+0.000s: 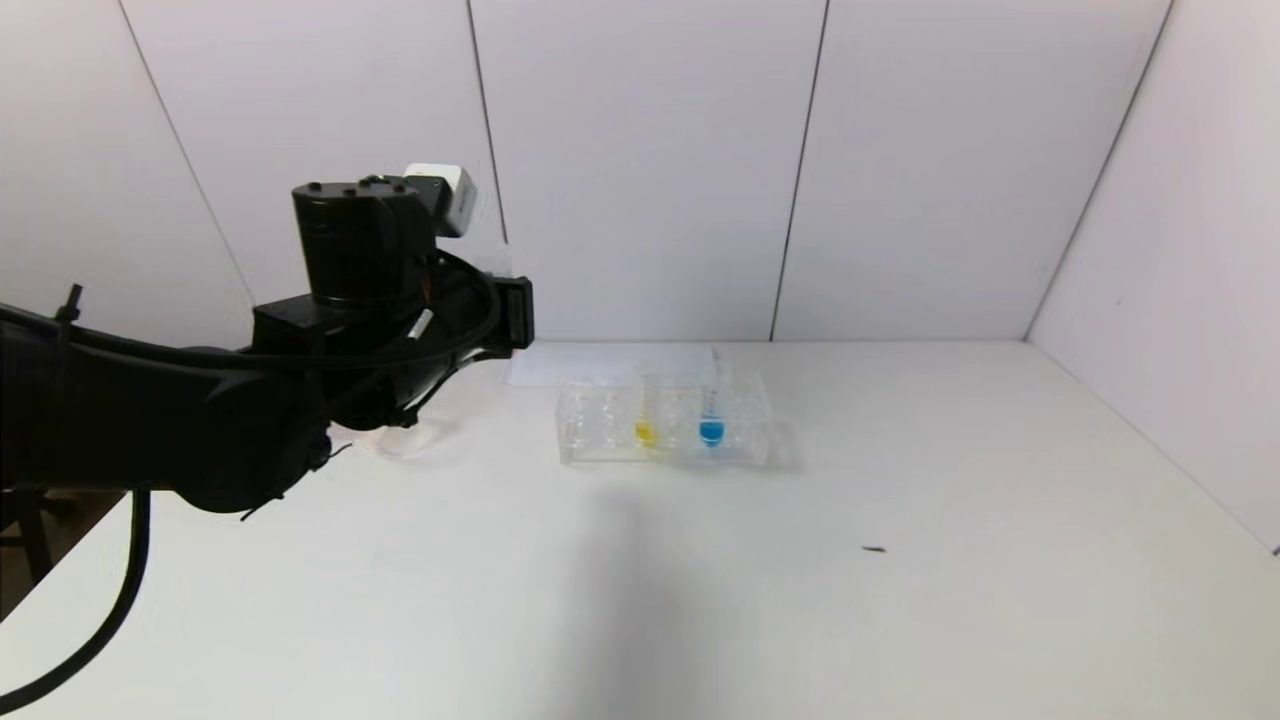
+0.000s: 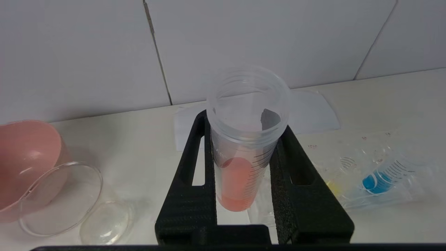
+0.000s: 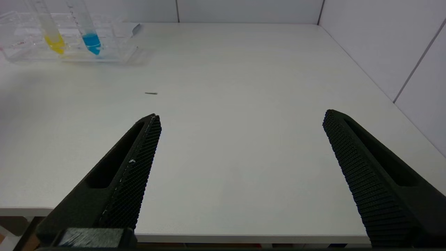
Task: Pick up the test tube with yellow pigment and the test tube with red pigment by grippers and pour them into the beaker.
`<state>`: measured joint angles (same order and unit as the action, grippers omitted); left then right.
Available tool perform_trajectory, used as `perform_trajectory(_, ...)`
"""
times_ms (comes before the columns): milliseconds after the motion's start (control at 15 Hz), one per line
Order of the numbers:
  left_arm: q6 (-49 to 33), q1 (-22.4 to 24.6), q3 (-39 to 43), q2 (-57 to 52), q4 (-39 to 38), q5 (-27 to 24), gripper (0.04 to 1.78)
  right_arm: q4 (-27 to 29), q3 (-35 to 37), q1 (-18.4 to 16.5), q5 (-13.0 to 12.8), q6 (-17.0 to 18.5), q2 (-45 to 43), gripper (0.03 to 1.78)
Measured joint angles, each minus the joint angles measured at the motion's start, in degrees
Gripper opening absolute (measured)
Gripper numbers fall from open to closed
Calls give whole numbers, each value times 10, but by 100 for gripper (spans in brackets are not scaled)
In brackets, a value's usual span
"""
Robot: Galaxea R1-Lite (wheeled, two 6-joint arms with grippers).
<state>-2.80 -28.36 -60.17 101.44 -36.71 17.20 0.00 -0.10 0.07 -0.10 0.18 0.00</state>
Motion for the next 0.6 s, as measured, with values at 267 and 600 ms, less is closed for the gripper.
perform_trajectory(267,0,44,3,-25,25,-28,46,0,0,0,0,0,0,170)
perform_trajectory(600,15,106,11,-44,42,-76,46,0,0,0,0,0,0,170)
